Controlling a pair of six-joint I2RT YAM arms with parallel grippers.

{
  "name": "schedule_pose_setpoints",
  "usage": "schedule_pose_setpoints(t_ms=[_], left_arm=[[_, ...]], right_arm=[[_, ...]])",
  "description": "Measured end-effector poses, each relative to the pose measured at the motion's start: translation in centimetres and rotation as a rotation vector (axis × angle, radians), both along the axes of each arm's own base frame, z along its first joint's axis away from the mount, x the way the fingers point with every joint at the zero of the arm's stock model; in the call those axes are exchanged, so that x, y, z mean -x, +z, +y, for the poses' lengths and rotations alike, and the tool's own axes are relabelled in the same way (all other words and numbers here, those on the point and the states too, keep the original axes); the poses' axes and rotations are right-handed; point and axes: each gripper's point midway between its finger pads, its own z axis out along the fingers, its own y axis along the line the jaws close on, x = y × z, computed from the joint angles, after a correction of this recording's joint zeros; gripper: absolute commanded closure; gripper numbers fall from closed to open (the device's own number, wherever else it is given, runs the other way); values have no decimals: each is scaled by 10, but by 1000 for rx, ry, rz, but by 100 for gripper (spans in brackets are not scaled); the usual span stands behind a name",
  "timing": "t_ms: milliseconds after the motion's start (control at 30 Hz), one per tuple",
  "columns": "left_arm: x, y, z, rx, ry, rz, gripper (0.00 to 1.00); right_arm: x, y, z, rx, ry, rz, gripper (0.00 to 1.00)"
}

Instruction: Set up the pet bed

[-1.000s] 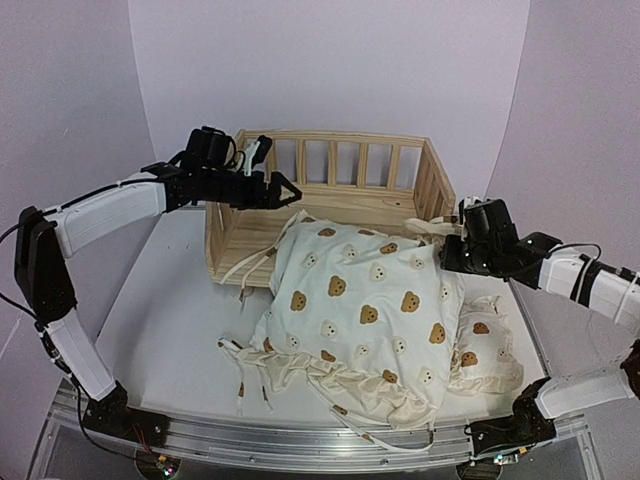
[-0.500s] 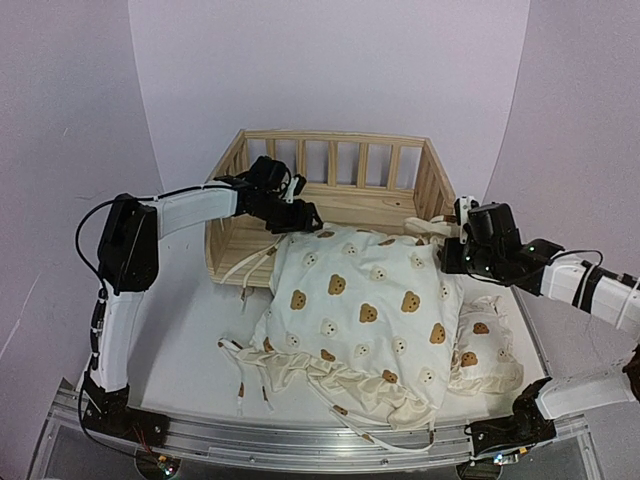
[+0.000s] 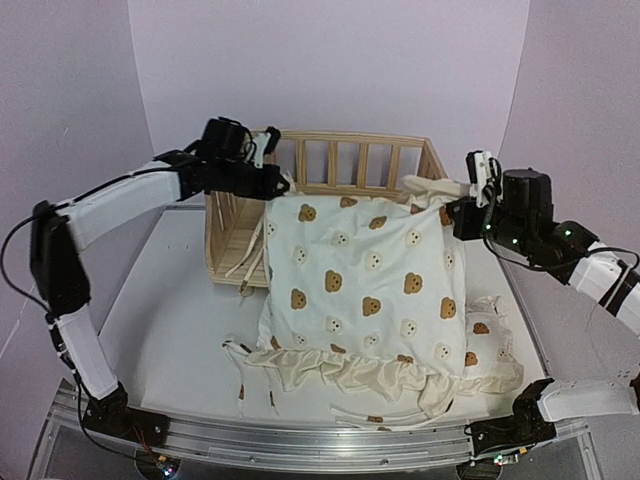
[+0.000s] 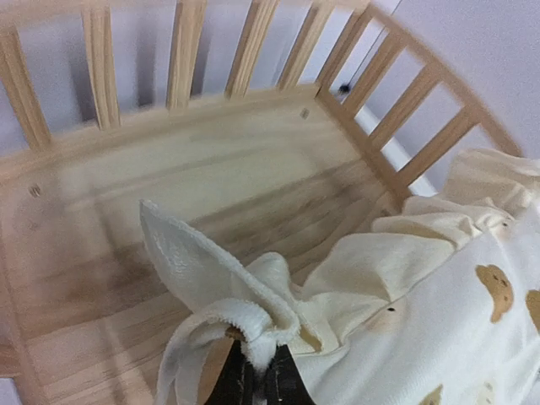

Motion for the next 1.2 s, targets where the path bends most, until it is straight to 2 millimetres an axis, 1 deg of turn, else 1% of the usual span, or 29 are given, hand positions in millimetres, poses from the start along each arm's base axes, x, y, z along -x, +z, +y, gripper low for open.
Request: schedule_pose_setpoints(t_ms=[33, 67, 100, 167, 200, 233, 267, 300, 333, 400, 467, 533, 567, 633, 700, 733, 800, 833, 933, 1000, 1033, 1067, 1100, 1133, 1200], left_arm=[[15, 35, 11, 29, -8, -74, 100], [26, 61, 18, 55, -14, -129, 100], [41, 96, 26, 93, -23, -207, 100], [77, 164, 43, 179, -46, -375, 100], [93, 189, 51, 212, -60, -438, 100], [114, 214, 59, 253, -81, -511, 100], [135, 234, 67, 289, -107, -577, 100], [159, 252, 75, 326, -139, -636, 100], [177, 264, 82, 353, -167, -681, 100], [204, 279, 90, 399, -207, -740, 100], [219, 291, 96, 431, -226, -779, 100], [224, 297, 99, 446, -228, -799, 100], [224, 297, 99, 448, -226, -801, 100], [218, 290, 97, 441, -212, -782, 100], [208, 282, 96, 428, -176, -756, 100], [200, 278, 96, 421, -146, -742, 100], [179, 271, 98, 394, -54, -724, 100], [165, 267, 100, 373, 7, -714, 100], [115, 262, 105, 297, 191, -702, 100], [76, 256, 107, 242, 295, -699, 100], [54, 250, 109, 206, 341, -696, 100], [32, 241, 110, 167, 387, -689, 100], [9, 230, 111, 122, 426, -683, 100], [-13, 218, 111, 81, 458, -672, 100], [-53, 186, 107, -6, 497, -645, 100]], right_arm=[[0, 23, 2, -19, 14, -54, 100], [-1, 37, 3, -31, 22, -91, 100], [0, 56, 5, -46, 36, -134, 100], [2, 88, 10, -77, 71, -209, 100], [5, 105, 15, -99, 107, -252, 100], [11, 119, 19, -117, 142, -288, 100], [18, 131, 23, -136, 187, -323, 100], [26, 139, 26, -150, 223, -347, 100], [36, 149, 30, -171, 271, -375, 100], [57, 170, 34, -214, 347, -439, 100], [76, 191, 34, -258, 406, -505, 100], [92, 208, 34, -298, 452, -562, 100], [98, 213, 34, -313, 469, -578, 100], [101, 219, 34, -335, 480, -592, 100], [96, 218, 34, -347, 462, -583, 100], [90, 215, 34, -346, 445, -571, 100], [72, 207, 35, -339, 393, -538, 100], [62, 203, 36, -331, 367, -522, 100], [12, 189, 40, -273, 238, -477, 100], [-29, 169, 44, -205, 141, -433, 100], [-49, 156, 46, -166, 98, -410, 100], [-65, 145, 49, -135, 69, -390, 100], [-85, 129, 53, -89, 36, -363, 100], [-101, 113, 57, -47, 14, -339, 100], [-126, 83, 62, 26, -24, -296, 100]])
